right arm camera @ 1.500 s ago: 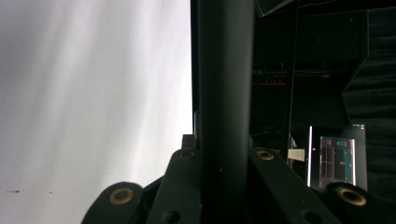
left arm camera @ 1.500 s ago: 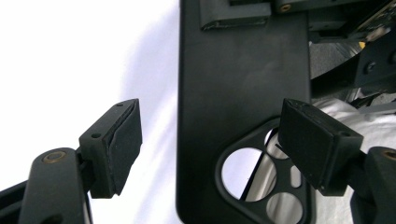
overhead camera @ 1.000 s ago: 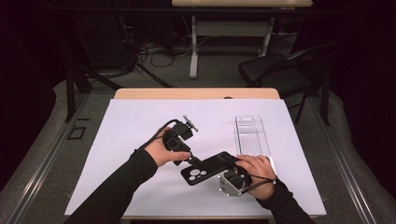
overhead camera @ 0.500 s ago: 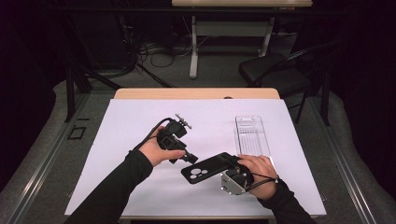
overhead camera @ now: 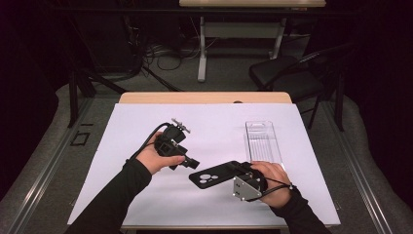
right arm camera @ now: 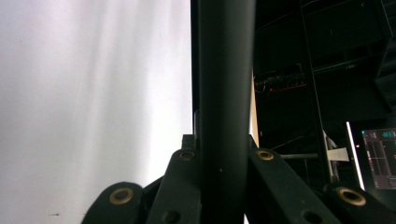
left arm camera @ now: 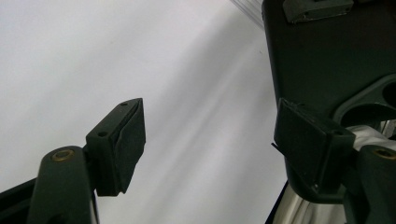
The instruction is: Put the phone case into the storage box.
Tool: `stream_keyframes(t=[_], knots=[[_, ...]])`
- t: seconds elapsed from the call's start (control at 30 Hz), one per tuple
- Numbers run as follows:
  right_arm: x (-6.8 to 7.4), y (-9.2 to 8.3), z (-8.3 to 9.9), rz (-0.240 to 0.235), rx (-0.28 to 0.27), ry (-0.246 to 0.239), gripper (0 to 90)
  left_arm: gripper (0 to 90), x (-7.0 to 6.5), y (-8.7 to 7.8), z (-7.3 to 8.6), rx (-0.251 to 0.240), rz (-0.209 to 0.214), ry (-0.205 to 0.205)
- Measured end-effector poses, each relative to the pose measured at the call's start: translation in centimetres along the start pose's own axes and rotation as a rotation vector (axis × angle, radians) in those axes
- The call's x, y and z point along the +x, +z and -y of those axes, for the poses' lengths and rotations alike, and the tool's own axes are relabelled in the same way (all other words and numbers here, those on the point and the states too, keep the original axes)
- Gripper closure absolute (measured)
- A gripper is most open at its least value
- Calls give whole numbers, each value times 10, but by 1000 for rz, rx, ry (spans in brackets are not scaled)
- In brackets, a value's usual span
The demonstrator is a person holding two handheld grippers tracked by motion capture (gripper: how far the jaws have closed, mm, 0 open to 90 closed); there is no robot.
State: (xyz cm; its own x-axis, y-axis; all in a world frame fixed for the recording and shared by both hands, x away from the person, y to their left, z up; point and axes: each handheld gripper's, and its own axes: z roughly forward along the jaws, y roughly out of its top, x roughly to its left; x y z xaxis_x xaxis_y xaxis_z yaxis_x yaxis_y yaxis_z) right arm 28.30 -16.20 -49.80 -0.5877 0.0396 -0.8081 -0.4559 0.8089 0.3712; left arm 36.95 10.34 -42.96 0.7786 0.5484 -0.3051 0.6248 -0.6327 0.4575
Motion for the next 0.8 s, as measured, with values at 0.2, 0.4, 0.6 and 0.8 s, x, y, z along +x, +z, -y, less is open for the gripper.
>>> stream_keyframes(t=[0.2, 0.4, 0.6, 0.8], knots=[[-3, -2, 1, -12, -14, 28, 881, 284, 0, 0, 5, -11, -18, 21], [-5, -2, 4, -24, -45, 74, 881, 283, 0, -3, 10, -38, -24, 26], [-7, -3, 6, -40, -47, 107, 881, 281, 0, -5, 14, -69, -25, 21], [-7, -3, 7, -46, -53, 133, 882, 283, -1, -5, 15, -87, -41, 24]])
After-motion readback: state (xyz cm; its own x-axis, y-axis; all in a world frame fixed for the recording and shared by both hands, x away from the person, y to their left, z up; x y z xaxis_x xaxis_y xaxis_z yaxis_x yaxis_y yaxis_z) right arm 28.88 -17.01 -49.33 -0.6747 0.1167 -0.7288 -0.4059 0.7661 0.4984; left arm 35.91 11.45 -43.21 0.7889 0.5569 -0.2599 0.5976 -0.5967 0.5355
